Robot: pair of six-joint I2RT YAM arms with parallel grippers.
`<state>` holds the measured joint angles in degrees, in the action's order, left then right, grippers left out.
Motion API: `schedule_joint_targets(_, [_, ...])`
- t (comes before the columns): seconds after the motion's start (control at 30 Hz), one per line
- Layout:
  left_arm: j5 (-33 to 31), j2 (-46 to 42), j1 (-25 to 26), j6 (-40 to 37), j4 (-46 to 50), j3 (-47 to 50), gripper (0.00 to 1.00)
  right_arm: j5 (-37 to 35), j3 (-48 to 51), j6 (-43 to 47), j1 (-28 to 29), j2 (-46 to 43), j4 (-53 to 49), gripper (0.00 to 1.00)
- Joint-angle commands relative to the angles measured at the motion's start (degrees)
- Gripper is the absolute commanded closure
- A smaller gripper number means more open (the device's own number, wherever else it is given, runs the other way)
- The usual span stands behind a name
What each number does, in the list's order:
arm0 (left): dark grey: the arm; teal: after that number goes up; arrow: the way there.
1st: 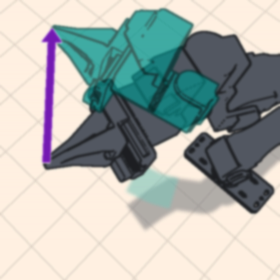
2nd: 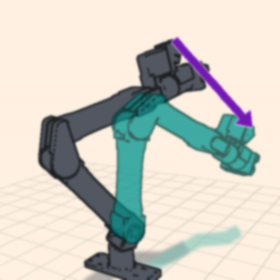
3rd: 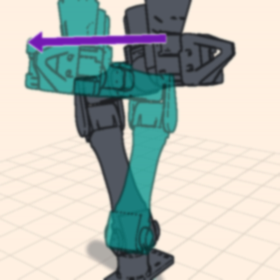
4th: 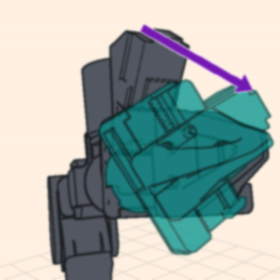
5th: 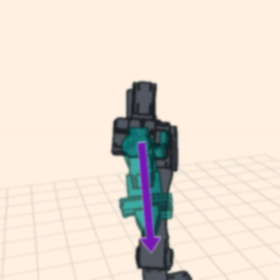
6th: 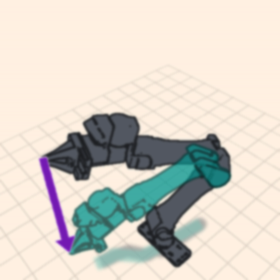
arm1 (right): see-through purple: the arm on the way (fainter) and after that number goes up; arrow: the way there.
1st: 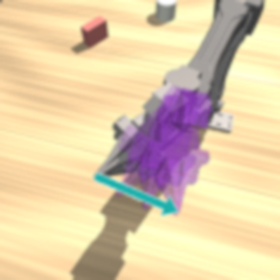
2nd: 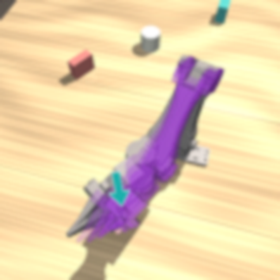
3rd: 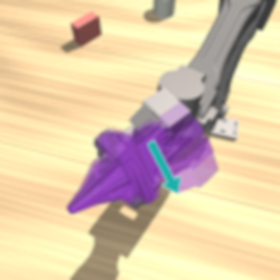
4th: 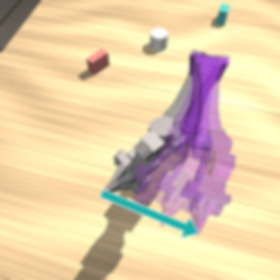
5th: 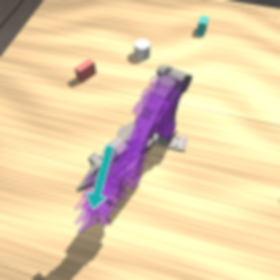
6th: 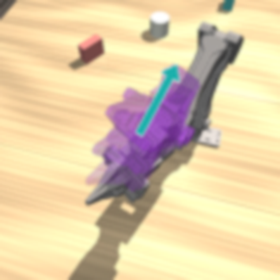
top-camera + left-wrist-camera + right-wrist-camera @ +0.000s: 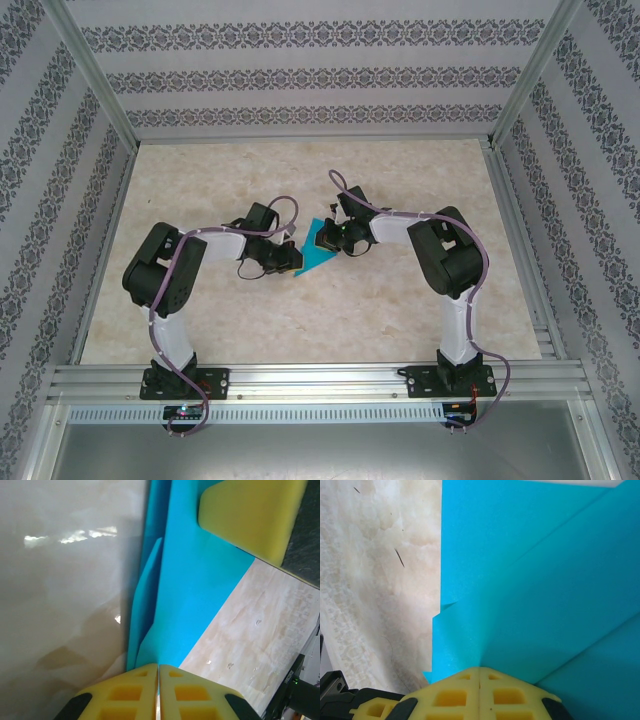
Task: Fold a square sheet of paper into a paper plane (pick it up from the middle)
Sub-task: Fourth fold the wing at the center of the table.
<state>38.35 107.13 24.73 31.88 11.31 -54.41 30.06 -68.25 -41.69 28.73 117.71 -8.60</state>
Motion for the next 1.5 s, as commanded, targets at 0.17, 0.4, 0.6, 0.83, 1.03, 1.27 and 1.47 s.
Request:
schedule_joint_targets(0.17, [-2.06, -2.96, -1.06, -3.36, 5.31, 4.85, 0.93, -7.40, 1.28, 2.13, -0.21, 5.25, -8.08, 0.94])
schedule_joint_targets(0.4, [-0.44, -7.29, -0.99, -2.96, 3.75, 4.79, 0.95, -7.65, 1.19, 2.14, -0.21, 5.33, -8.45, 0.94])
schedule_joint_targets(0.6, [1.42, -8.22, -0.81, 1.00, -4.68, 2.29, 0.93, -7.48, 1.10, 1.86, -0.17, 5.68, -8.11, 0.94])
schedule_joint_targets(0.83, [0.52, -2.23, 1.29, 1.44, -4.92, -1.09, 0.94, -6.87, 0.67, 1.48, 0.09, 5.91, -7.87, 0.94])
schedule_joint_targets(1.03, [-1.72, -0.32, 1.39, 0.31, -2.59, -1.13, 0.95, -6.52, 0.13, 1.70, 0.18, 6.00, -7.93, 0.94])
schedule_joint_targets(1.27, [-6.62, 0.20, 1.42, -0.87, 0.91, -0.55, 0.97, -4.76, 0.05, 2.44, 0.19, 4.11, -5.71, 0.93])
schedule_joint_targets(1.47, [-8.11, 0.58, 1.44, -0.62, 1.38, 1.02, 1.00, 0.20, -2.14, 4.23, 0.18, -1.01, -0.78, 0.90])
